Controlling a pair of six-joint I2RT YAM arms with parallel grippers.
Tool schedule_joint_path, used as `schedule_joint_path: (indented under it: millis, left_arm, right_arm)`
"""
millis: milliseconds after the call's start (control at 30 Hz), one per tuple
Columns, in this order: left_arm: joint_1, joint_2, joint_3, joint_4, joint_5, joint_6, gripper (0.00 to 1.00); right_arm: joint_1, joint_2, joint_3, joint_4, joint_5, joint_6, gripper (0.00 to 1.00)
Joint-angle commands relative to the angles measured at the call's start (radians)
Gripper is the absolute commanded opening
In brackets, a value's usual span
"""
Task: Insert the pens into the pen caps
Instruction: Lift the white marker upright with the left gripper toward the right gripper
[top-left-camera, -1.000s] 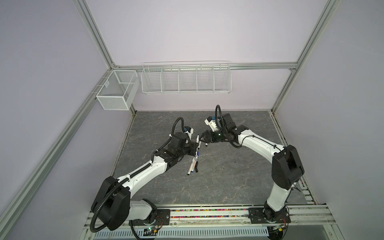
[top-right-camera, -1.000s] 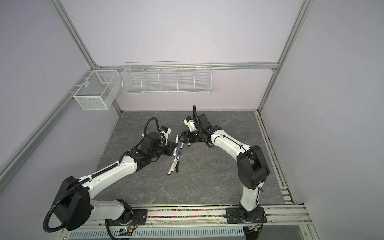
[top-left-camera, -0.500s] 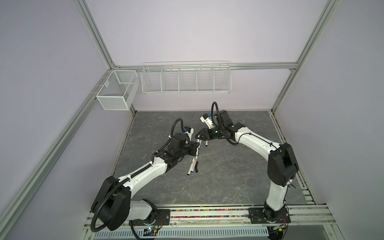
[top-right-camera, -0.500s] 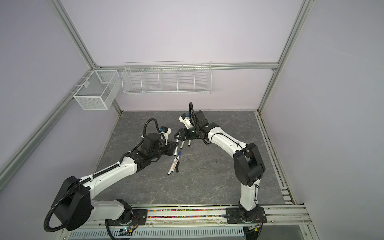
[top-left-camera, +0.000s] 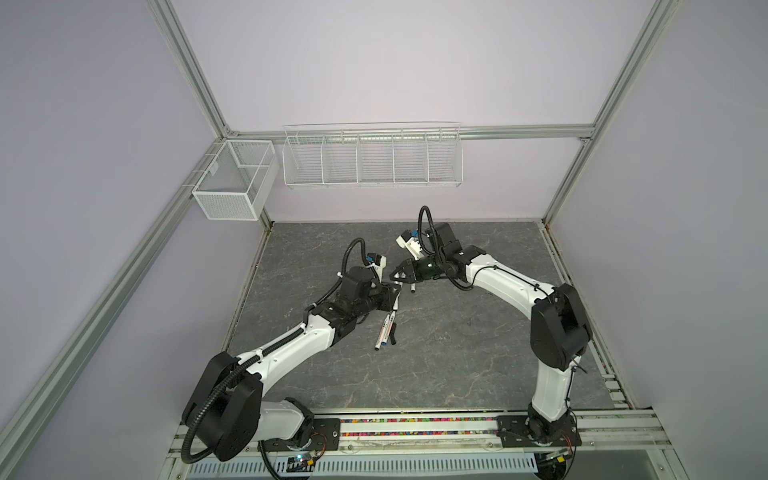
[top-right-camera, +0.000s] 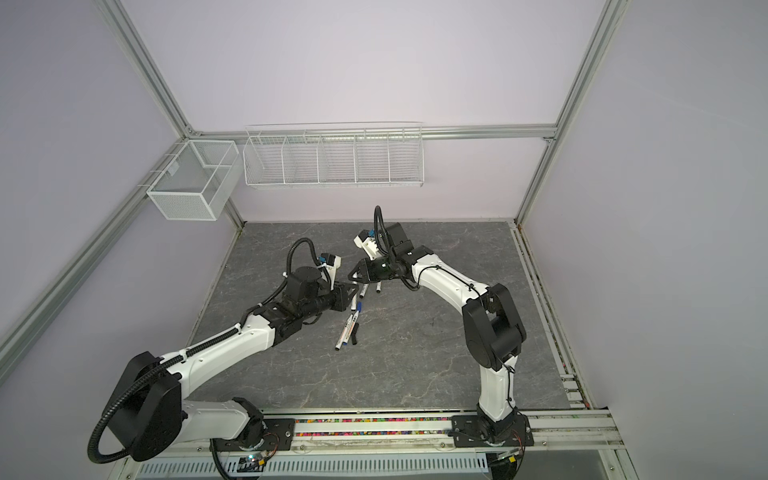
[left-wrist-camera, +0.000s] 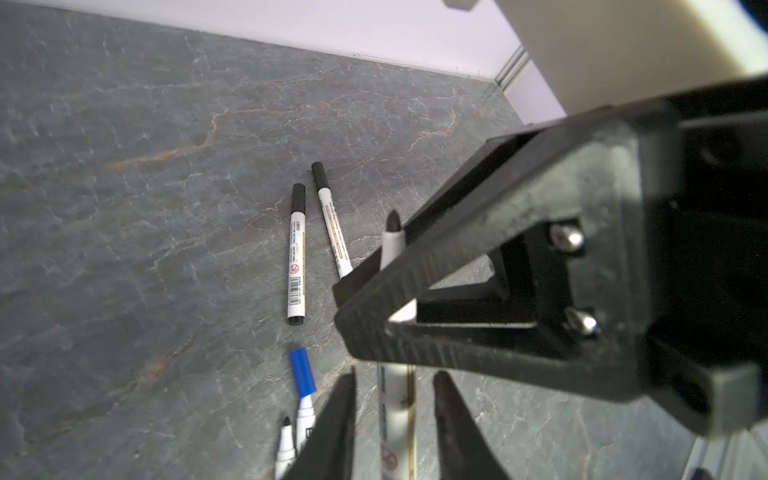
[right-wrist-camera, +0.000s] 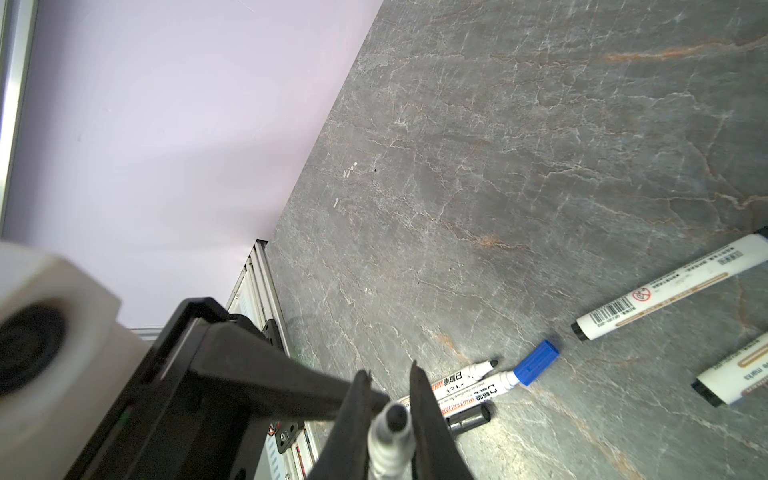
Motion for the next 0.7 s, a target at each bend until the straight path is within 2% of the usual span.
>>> schedule_joint_path:
  millis: [0,667]
  left_arm:
    - [-0.003,0.017,-0.014,-0.015,0.002,0.018,0.37]
    - [-0.004,0.083,0.025,0.039,0.054,0.017,0.32]
  right_arm:
    - [-0.015,-0.041,-0.017,0.035,-0.010,0.012,0.18]
    - [-0.033,-0.042,-0.022,0.079,-0.093,0.064,0.17]
